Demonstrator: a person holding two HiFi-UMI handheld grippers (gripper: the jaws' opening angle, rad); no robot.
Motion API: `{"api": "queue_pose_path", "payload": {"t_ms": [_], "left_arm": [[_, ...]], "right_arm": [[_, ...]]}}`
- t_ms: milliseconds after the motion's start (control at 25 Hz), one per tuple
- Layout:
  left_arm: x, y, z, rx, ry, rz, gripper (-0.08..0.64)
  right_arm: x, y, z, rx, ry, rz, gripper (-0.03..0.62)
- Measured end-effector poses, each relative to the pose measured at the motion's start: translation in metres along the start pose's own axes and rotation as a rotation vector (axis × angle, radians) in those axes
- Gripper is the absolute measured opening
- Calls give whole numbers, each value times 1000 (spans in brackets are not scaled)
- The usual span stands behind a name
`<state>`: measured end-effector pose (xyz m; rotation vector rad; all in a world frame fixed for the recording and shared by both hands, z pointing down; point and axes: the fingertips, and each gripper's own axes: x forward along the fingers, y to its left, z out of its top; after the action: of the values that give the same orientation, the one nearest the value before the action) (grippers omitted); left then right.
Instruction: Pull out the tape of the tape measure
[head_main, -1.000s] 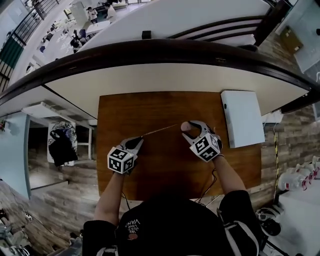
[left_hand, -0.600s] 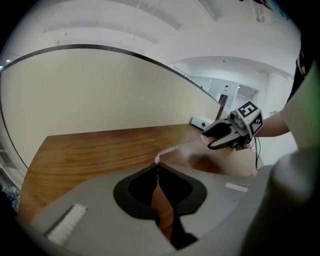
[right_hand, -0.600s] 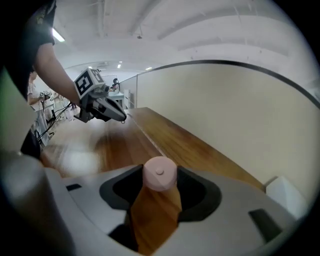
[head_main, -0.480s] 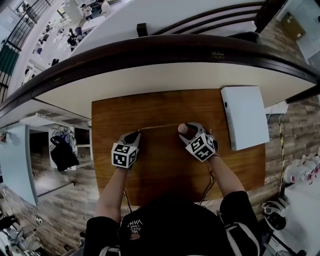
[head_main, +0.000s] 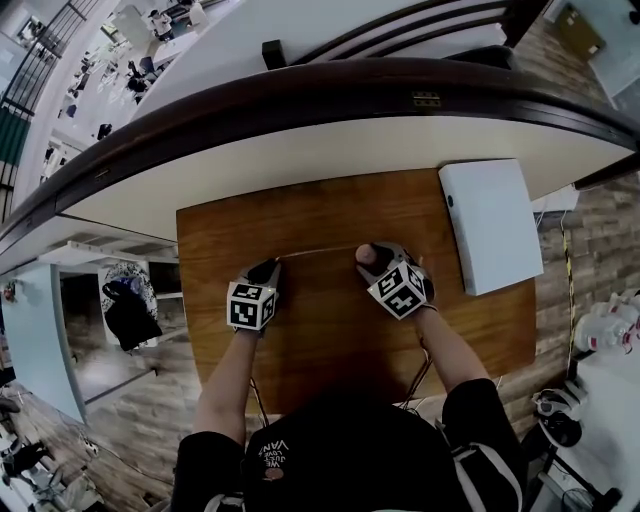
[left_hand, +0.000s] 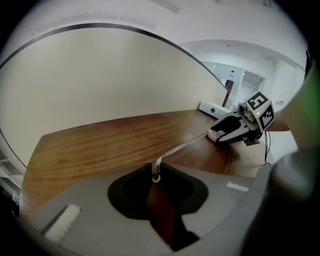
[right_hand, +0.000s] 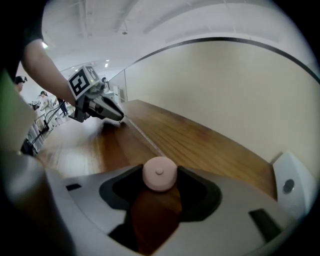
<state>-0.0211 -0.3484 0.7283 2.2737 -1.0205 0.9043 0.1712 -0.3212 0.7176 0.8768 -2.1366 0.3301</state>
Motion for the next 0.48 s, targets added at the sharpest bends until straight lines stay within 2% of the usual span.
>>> {"api": "queue_pose_path", "payload": {"t_ms": [120, 280, 480], "left_arm": [[-1, 1, 0, -10, 1, 8, 99], [-6, 4, 0, -18, -15, 19, 104], [-19, 6, 1, -37, -44, 28, 121]], "right_arm": [[-2, -2, -2, 37, 6, -14, 215], [-7, -6, -5, 77, 20, -59, 216], [-25, -12, -3, 203, -28, -128, 216]]}}
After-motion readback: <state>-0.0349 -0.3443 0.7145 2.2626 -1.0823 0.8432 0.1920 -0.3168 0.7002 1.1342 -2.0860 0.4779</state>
